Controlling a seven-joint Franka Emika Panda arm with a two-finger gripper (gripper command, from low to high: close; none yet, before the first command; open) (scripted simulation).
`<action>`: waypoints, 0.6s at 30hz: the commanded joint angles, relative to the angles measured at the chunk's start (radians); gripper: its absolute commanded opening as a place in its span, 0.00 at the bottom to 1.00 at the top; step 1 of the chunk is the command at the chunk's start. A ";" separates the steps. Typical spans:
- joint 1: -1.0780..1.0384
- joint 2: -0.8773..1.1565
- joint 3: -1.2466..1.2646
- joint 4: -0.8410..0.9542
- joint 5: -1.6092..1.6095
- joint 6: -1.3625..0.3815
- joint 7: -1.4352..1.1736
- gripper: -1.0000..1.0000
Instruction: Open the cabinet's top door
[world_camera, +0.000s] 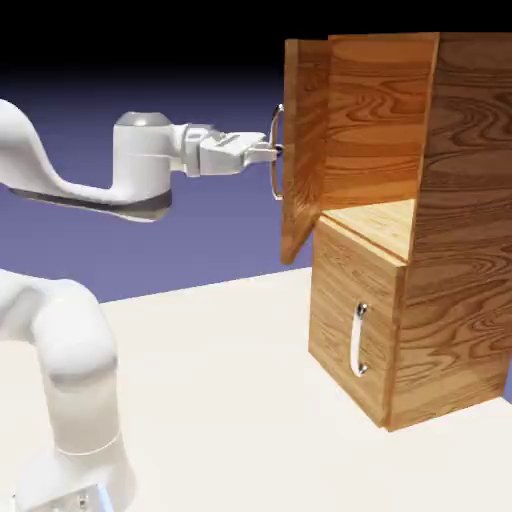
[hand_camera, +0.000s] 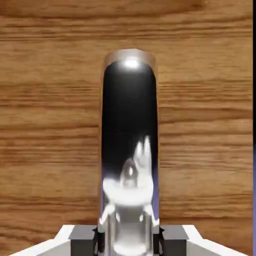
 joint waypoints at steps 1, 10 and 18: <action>-0.003 0.007 0.033 0.014 0.034 -0.045 -0.005 0.00; -0.117 0.131 0.339 0.216 0.269 -0.436 -0.007 0.00; -0.351 0.253 0.629 0.464 0.388 -0.741 0.008 0.00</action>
